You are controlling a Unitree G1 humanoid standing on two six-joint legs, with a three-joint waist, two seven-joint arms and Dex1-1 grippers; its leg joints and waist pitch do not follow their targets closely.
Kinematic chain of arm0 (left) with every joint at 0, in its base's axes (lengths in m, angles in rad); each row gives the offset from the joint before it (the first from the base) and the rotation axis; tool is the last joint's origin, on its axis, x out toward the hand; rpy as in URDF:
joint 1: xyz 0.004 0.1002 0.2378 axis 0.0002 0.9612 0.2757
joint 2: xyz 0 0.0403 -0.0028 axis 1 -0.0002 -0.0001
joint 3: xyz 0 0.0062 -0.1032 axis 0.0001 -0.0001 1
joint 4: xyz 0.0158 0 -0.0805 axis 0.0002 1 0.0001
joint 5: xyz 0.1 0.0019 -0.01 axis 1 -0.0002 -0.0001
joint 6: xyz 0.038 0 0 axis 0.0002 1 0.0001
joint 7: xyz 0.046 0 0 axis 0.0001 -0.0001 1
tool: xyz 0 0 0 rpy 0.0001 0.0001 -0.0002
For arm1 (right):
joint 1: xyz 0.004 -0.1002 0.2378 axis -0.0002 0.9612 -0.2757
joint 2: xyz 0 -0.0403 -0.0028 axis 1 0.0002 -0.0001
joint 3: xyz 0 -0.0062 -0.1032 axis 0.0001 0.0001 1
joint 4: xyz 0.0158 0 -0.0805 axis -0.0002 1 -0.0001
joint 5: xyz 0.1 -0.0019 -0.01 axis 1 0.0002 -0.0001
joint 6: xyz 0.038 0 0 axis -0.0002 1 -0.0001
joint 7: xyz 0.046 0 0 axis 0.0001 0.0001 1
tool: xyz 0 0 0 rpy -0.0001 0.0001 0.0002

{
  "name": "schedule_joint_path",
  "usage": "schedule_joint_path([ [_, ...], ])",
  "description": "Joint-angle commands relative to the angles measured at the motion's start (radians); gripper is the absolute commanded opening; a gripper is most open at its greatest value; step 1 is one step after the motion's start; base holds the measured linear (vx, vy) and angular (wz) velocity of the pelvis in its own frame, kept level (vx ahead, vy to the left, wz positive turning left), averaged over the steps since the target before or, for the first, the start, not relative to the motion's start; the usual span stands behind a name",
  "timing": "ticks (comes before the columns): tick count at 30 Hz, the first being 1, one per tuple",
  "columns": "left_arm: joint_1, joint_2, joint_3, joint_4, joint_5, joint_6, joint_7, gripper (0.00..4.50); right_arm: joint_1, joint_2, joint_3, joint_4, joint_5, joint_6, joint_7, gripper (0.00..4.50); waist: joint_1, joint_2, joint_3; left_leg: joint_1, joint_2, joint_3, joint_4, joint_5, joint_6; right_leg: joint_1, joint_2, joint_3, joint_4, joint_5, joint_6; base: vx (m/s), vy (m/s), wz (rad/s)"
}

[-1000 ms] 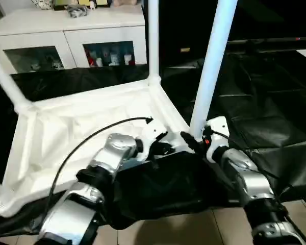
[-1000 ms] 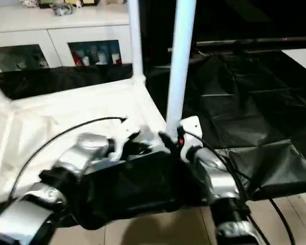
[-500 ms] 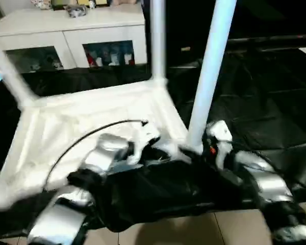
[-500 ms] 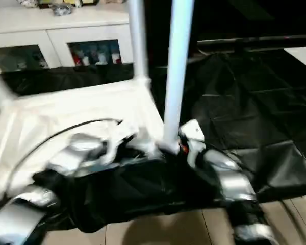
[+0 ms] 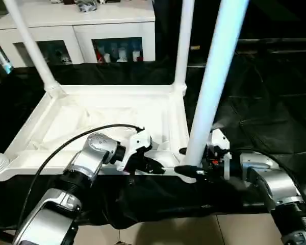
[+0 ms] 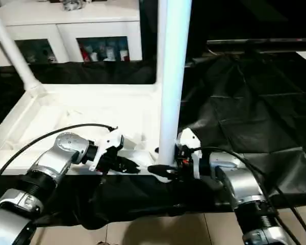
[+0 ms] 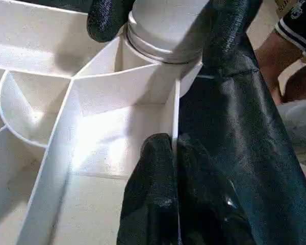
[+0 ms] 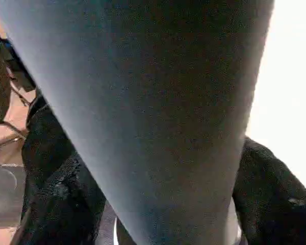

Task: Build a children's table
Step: Rotate leg to tighten

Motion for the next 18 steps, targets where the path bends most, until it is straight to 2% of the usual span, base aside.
schedule_joint_path([
  [1,0.002,-0.012,0.005,-0.027,-0.043,0.007,-0.01,0.0,0.011,0.002,0.022,-0.032,0.021,0.015,0.018,2.94,-0.002,-0.023,-0.054,0.024,0.056,-0.019,-0.062,-0.259,0.065,0.036,-0.053,0.029,-0.065,-0.261,-0.231,0.0,0.0,0.0],
  [6,0.003,-0.027,0.008,-0.028,-0.04,0.006,0.017,0.0,0.019,0.018,0.026,-0.036,0.014,0.022,-0.003,2.57,0.0,-0.023,-0.054,0.023,0.056,-0.02,-0.061,-0.246,0.068,0.036,-0.053,0.029,-0.063,-0.246,-0.232,0.0,0.0,0.0],
  [8,-0.007,-0.047,0.019,-0.003,-0.025,-0.001,0.081,0.0,0.024,0.048,0.013,-0.017,-0.006,0.018,-0.076,2.52,-0.001,-0.023,-0.054,0.023,0.056,-0.02,-0.062,-0.254,0.063,0.034,-0.053,0.029,-0.065,-0.258,-0.228,0.0,0.0,0.0],
  [9,-0.02,-0.063,0.03,0.021,-0.016,-0.001,0.137,0.0,0.02,0.07,0.003,0.008,-0.024,0.011,-0.135,2.5,-0.005,-0.025,-0.053,0.021,0.055,-0.022,-0.063,-0.257,0.055,0.036,-0.054,0.028,-0.065,-0.271,-0.223,0.0,0.0,0.0],
  [11,-0.044,-0.096,0.051,0.063,-0.004,-0.005,0.233,0.0,0.007,0.113,-0.011,0.069,-0.076,-0.016,-0.271,2.49,-0.009,-0.025,-0.051,0.024,0.052,-0.021,-0.063,-0.274,0.046,0.031,-0.054,0.029,-0.07,-0.302,-0.215,0.0,0.0,0.0],
  [12,-0.066,-0.127,0.068,0.098,0.002,-0.008,0.318,0.0,-0.005,0.15,-0.027,0.119,-0.104,-0.023,-0.38,2.47,-0.017,-0.028,-0.049,0.022,0.047,-0.026,-0.067,-0.302,0.021,0.035,-0.057,0.027,-0.075,-0.374,-0.192,0.0,0.0,0.0],
  [13,-0.067,-0.128,0.069,0.099,0.002,-0.008,0.321,0.0,-0.006,0.151,-0.028,0.12,-0.105,-0.023,-0.384,2.47,-0.022,-0.029,-0.049,0.024,0.047,-0.026,-0.067,-0.307,0.015,0.032,-0.055,0.028,-0.077,-0.385,-0.187,0.0,0.0,0.0],
  [15,-0.093,-0.168,0.083,0.138,0.012,-0.01,0.418,0.0,-0.021,0.204,-0.057,0.17,-0.114,-0.019,-0.505,2.47,-0.034,-0.029,-0.047,0.03,0.044,-0.027,-0.067,-0.346,0.012,0.028,-0.054,0.029,-0.085,-0.423,-0.178,0.0,0.0,0.0],
  [18,-0.114,-0.21,0.09,0.165,0.015,-0.006,0.493,0.0,-0.042,0.264,-0.093,0.214,-0.114,-0.008,-0.634,2.46,-0.039,-0.027,-0.047,0.029,0.045,-0.028,-0.069,-0.345,0.014,0.027,-0.053,0.03,-0.088,-0.427,-0.167,0.0,0.0,0.0],
])
